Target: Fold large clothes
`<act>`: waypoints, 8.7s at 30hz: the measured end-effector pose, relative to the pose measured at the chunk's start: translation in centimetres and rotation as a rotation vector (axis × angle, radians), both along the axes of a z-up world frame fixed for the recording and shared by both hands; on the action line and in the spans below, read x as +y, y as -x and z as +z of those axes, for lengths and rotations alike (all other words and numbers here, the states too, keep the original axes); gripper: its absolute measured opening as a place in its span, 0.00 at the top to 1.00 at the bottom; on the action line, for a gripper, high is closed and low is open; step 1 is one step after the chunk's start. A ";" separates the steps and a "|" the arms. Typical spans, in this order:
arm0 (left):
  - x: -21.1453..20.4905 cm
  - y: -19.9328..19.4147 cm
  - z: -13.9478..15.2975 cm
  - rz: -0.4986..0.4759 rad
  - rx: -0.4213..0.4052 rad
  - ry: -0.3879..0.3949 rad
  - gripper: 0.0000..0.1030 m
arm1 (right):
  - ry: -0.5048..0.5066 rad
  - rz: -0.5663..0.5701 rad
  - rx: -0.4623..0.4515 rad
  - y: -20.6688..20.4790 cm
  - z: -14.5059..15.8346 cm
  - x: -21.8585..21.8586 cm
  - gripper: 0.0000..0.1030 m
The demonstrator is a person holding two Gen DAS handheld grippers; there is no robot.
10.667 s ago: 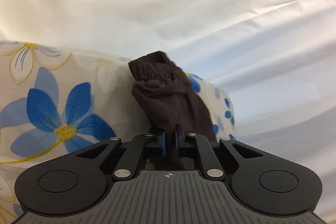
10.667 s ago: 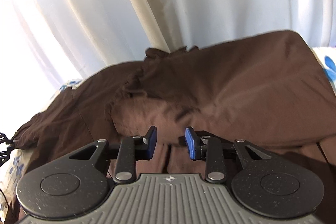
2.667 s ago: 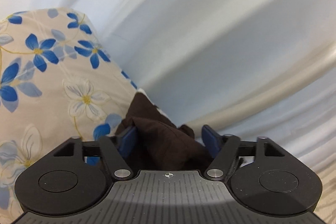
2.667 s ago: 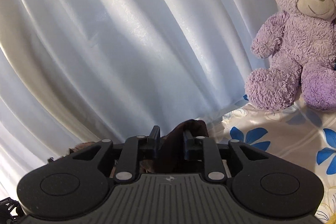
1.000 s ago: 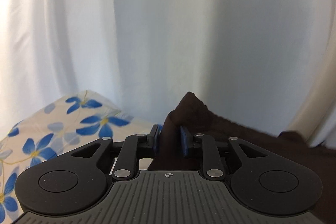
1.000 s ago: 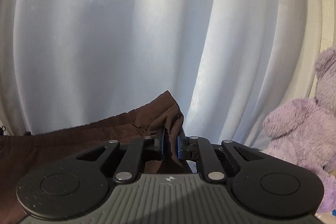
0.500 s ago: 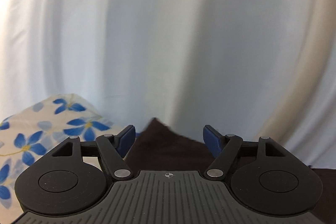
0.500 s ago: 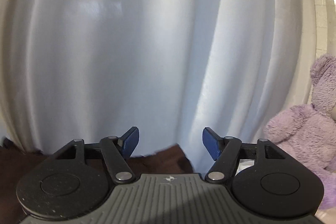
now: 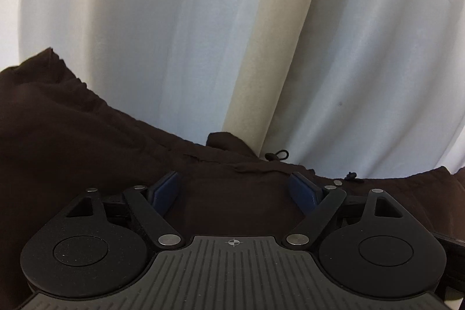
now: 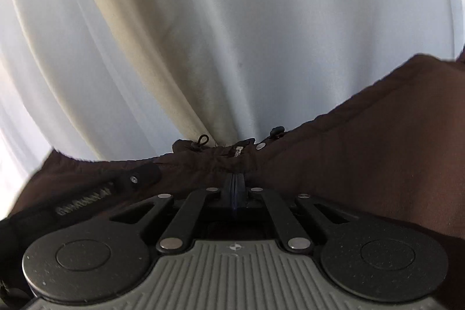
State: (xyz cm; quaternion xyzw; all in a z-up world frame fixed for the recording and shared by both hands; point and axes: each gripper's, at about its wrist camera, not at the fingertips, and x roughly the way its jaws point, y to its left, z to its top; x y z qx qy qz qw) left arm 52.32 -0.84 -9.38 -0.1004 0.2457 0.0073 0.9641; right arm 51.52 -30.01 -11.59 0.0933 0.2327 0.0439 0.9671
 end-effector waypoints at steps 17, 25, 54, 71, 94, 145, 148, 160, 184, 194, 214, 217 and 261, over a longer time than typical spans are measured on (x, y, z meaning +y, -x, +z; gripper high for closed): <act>14.3 -0.4 2.2 0.246 0.033 -0.079 0.20 | -0.004 -0.182 0.017 1.3 3.9 -11.2 1.00; 18.7 -0.3 0.1 0.316 0.105 0.133 0.09 | -0.291 -0.294 -0.026 4.6 2.6 -20.5 1.00; 19.7 18.2 1.0 -0.095 0.277 0.297 0.06 | -0.520 -0.262 0.136 25.6 1.8 -22.1 0.60; 21.0 18.7 0.8 -0.104 0.267 0.328 0.33 | -0.446 -0.096 0.205 23.4 1.4 -21.3 0.55; 19.9 34.9 8.8 -0.059 0.298 0.294 0.49 | -0.277 -0.021 0.116 40.1 9.7 -17.5 0.81; -2.3 16.4 0.2 -0.126 0.163 -0.064 0.01 | 0.379 -0.033 0.064 19.3 -0.2 6.7 1.00; -2.2 16.4 0.2 -0.127 0.162 -0.058 0.00 | 0.360 -0.028 0.065 19.3 0.0 6.4 1.00; -2.0 16.5 0.5 -0.136 0.168 -0.061 0.00 | 0.551 -0.248 0.067 20.0 2.0 -5.3 1.00; 6.3 21.9 2.4 0.042 0.113 -0.262 0.00 | 0.333 -0.389 0.079 21.7 2.3 -13.1 1.00; 17.5 28.3 3.6 0.313 0.219 0.194 0.00 | 0.344 -0.399 0.070 22.4 3.1 -12.0 0.98; 20.1 32.8 -0.4 0.050 0.377 0.641 0.24 | 0.052 0.286 0.133 30.5 2.6 9.3 0.81; 20.0 32.8 -0.1 0.039 0.360 0.655 0.38 | 0.087 0.289 0.145 30.1 2.4 11.0 0.83; -3.3 29.0 5.0 -0.551 0.263 0.372 0.49 | -0.485 0.179 0.189 32.5 5.8 -2.9 0.48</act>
